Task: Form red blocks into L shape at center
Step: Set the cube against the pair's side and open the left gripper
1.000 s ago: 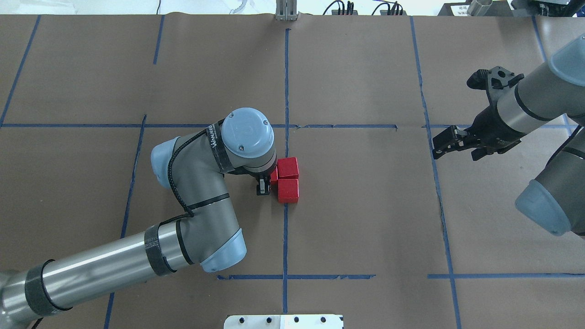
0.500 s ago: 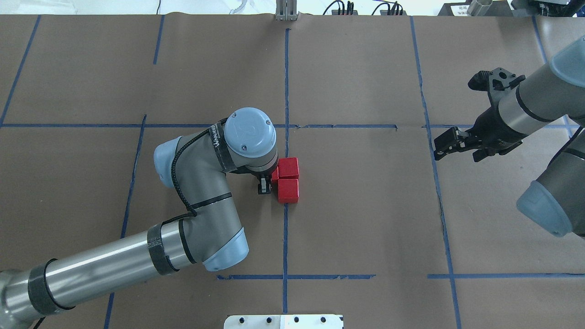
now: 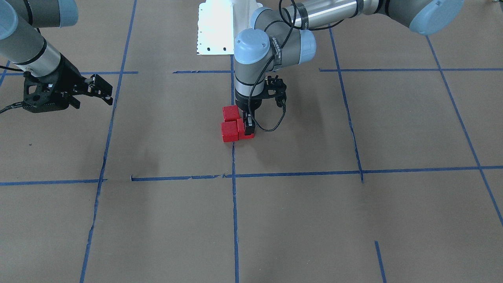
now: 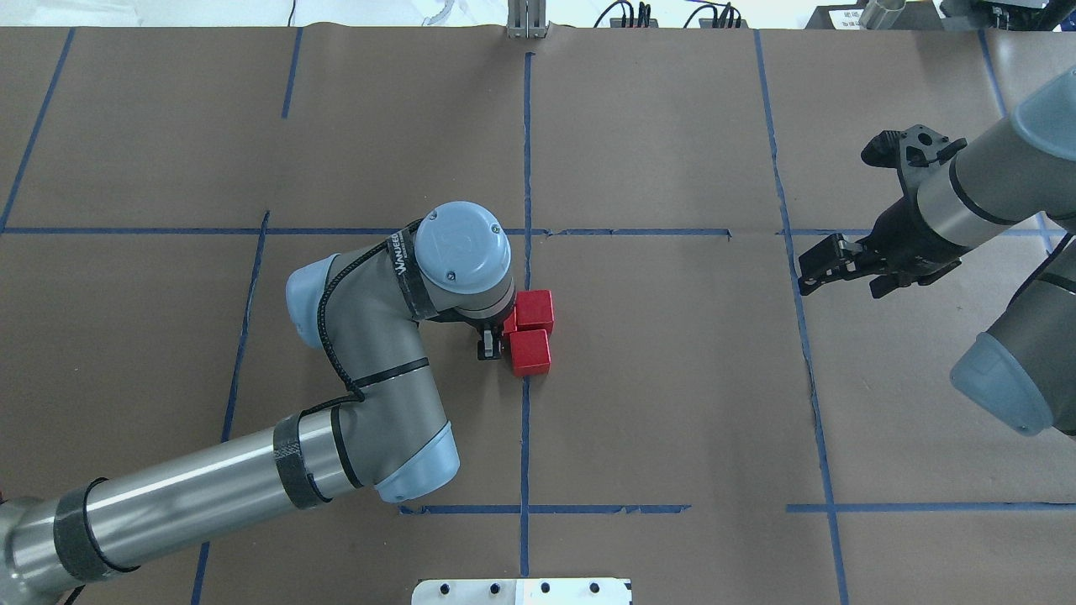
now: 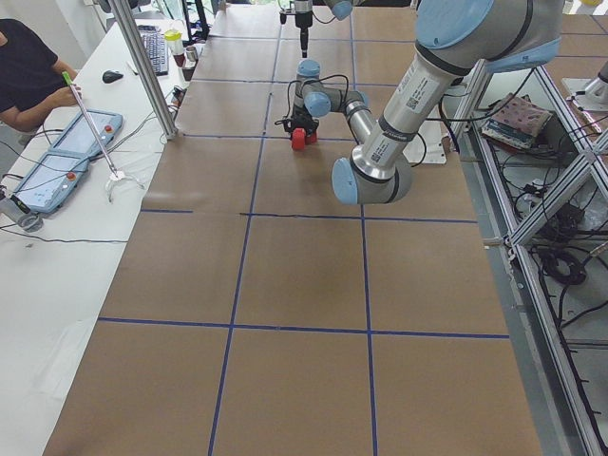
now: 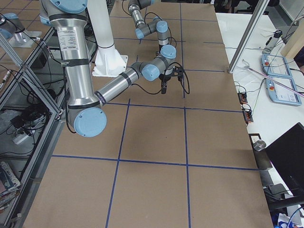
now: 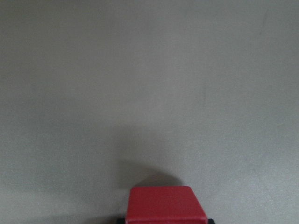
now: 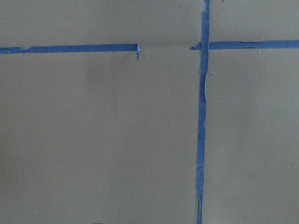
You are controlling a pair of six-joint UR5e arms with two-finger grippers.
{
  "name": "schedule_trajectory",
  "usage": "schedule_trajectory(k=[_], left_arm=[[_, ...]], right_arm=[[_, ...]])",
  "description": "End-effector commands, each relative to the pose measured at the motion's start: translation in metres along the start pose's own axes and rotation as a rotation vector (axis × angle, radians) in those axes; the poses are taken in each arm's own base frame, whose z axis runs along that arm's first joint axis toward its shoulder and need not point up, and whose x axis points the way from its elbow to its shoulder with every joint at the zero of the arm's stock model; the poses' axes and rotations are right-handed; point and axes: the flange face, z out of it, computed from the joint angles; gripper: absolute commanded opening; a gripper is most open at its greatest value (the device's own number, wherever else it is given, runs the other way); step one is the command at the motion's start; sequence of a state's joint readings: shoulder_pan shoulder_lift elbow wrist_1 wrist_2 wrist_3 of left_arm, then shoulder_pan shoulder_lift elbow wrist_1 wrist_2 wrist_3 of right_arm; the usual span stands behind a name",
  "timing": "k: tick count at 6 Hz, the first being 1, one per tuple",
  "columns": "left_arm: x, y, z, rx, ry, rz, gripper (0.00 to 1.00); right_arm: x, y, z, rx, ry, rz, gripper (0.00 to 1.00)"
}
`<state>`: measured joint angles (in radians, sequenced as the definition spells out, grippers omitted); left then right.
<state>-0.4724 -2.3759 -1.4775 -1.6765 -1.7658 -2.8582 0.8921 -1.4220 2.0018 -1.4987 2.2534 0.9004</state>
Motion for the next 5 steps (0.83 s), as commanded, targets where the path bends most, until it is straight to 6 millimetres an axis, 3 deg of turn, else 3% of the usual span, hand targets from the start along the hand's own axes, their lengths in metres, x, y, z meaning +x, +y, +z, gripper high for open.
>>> schedule_trajectory(k=[1,3,5], left_arm=[[0.000,-0.002,0.001,0.003,-0.001,0.067,0.99],[0.002,-0.002,-0.004,-0.003,0.003,0.087,1.00],[0.037,-0.014,-0.051,-0.046,0.059,0.073,1.00]], right_arm=[[0.000,0.000,0.000,0.001,0.000,0.000,1.00],[0.000,0.000,0.000,-0.001,-0.001,0.002,1.00],[0.000,0.000,-0.002,0.000,-0.003,0.000,1.00]])
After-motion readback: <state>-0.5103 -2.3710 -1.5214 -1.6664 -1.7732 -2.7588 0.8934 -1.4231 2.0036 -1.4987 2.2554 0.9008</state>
